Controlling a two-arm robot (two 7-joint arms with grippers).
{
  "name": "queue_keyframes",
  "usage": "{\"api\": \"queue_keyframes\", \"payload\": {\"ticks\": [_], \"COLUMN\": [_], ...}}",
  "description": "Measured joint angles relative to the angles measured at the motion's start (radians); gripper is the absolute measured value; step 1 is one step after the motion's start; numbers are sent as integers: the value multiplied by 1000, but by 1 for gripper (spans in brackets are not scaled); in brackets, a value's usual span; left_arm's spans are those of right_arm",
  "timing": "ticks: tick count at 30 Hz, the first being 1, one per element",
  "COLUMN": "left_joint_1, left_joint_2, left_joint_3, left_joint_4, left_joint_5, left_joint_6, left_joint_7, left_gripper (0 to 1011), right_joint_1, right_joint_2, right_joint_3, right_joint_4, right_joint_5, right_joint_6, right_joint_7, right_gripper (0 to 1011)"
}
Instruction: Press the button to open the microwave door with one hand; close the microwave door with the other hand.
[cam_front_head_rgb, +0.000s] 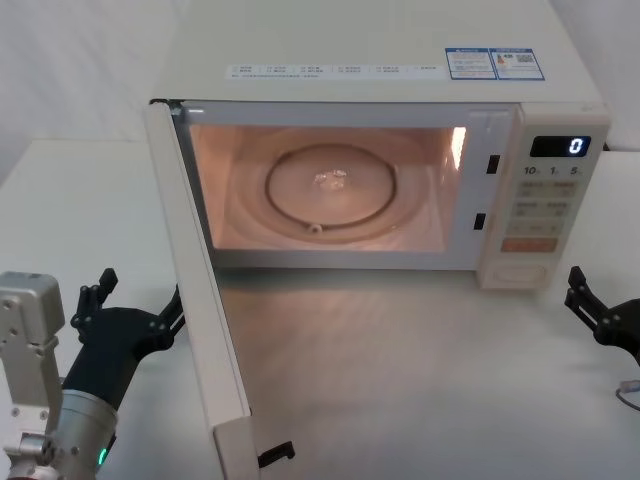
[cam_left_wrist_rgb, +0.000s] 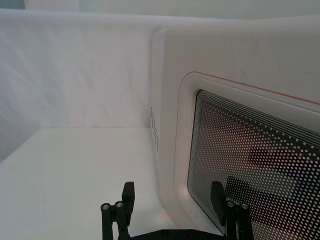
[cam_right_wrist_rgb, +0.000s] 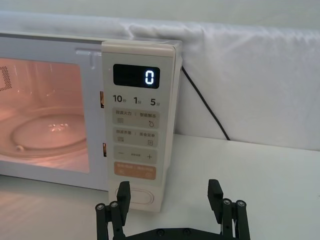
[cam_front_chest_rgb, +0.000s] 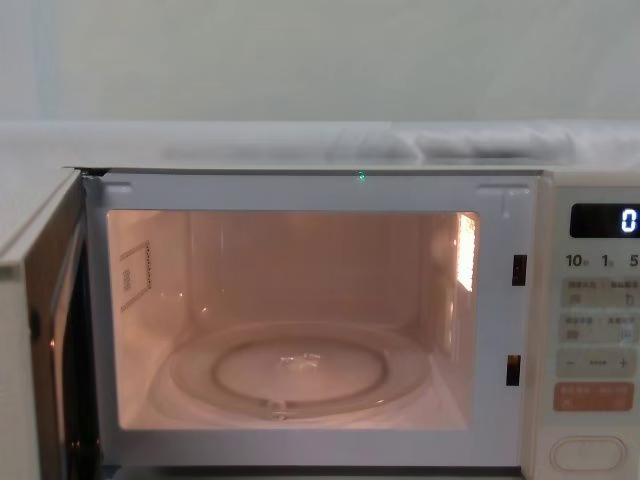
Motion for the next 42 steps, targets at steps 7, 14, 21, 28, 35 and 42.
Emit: {"api": "queue_keyframes", "payload": {"ticks": [7, 14, 21, 28, 35, 42], "left_joint_1": [0, 0, 0, 0, 0, 0], "left_joint_2": [0, 0, 0, 0, 0, 0], "left_joint_3": [0, 0, 0, 0, 0, 0], "left_joint_4": [0, 0, 0, 0, 0, 0], "left_joint_5": [0, 0, 0, 0, 0, 0], "left_joint_6": [0, 0, 0, 0, 0, 0], "left_joint_7": [0, 0, 0, 0, 0, 0], "left_gripper": [1001, 1001, 916, 734, 504, 264], "right_joint_1": [0, 0, 0, 0, 0, 0], "right_joint_2": [0, 0, 0, 0, 0, 0], "right_joint_3": [0, 0, 0, 0, 0, 0], "right_joint_4": [0, 0, 0, 0, 0, 0], "right_joint_5": [0, 0, 0, 0, 0, 0], "right_joint_6": [0, 0, 0, 0, 0, 0], "right_joint_7": [0, 0, 0, 0, 0, 0], "right_gripper": [1002, 1002, 1002, 1002, 1002, 1002]}}
